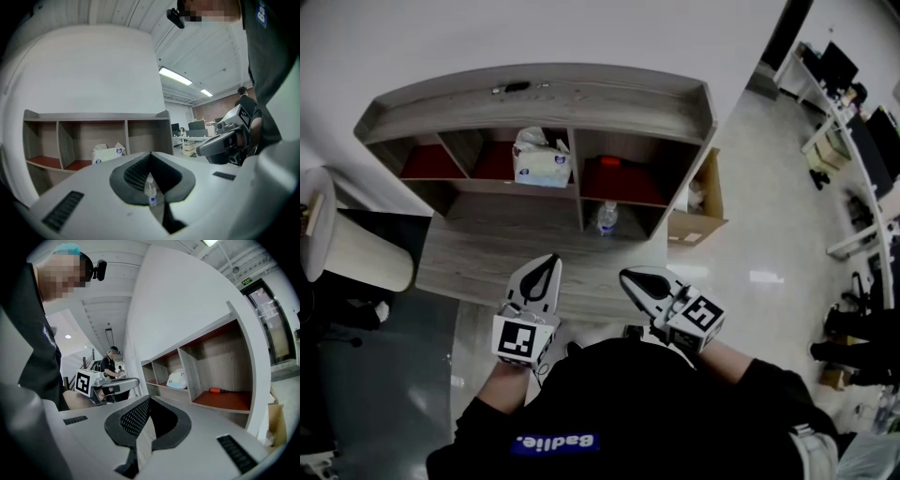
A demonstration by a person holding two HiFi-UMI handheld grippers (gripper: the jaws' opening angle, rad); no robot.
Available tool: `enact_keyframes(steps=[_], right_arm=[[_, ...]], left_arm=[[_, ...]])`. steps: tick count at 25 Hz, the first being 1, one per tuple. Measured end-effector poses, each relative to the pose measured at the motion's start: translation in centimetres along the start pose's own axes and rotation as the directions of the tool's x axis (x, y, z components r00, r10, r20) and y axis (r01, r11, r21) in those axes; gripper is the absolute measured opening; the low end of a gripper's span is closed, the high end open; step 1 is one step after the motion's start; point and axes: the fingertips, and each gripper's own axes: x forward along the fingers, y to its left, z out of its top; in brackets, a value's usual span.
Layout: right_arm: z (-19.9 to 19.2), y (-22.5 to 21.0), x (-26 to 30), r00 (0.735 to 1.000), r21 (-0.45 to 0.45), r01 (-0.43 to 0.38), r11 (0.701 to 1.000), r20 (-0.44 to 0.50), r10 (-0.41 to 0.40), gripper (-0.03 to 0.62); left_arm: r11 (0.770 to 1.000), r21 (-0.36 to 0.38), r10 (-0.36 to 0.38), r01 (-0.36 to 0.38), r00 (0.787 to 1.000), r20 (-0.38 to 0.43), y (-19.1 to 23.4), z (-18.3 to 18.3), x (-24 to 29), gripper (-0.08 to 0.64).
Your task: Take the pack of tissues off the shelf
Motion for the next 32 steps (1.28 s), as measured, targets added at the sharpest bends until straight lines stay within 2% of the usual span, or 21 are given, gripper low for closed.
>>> enact_keyframes(steps=[6, 11, 17, 23, 27, 32], right_arm=[[-0.3, -0.8, 0.0, 1.000, 0.010, -0.003, 1.000, -0.005, 0.003, 0.026], [-0.7, -1.1, -0.1, 1.000, 0.024, 0.002, 1.000, -0.010, -0.002, 0.026], [-0.8, -1.7, -0.8, 1.000, 0.032, 0.028, 0.999, -0.005, -0.028, 0.026], [-0.5, -2.2, -1.5, 0.999, 0.035, 0.052, 0.998, 0.010, -0.052, 0.026], [-0.3, -2.5, -1.7, 0.998, 0.035, 0.061, 0.998, 0.022, -0.061, 0.026], [-0.1, -2.7, -1.9, 0.997, 0.032, 0.068, 0.997, 0.035, -0.069, 0.026]], left_arm=[[0.998, 0.050, 0.045, -0.044, 0.999, -0.010, 2.0, 0.1, 1.2, 0.003], [0.989, 0.127, 0.074, -0.070, 0.997, -0.026, 4.0, -0.5, 2.4, 0.012], [0.979, 0.199, 0.064, -0.049, 0.996, -0.070, 5.5, -1.6, 3.9, 0.062], [0.960, 0.279, 0.070, -0.029, 0.988, -0.139, 7.3, -2.8, 5.7, 0.152], [0.928, 0.372, 0.074, 0.000, 0.980, -0.185, 8.1, -3.6, 7.0, 0.183], [0.857, 0.515, 0.121, 0.020, 0.963, -0.240, 9.9, -6.2, 8.9, 0.216]])
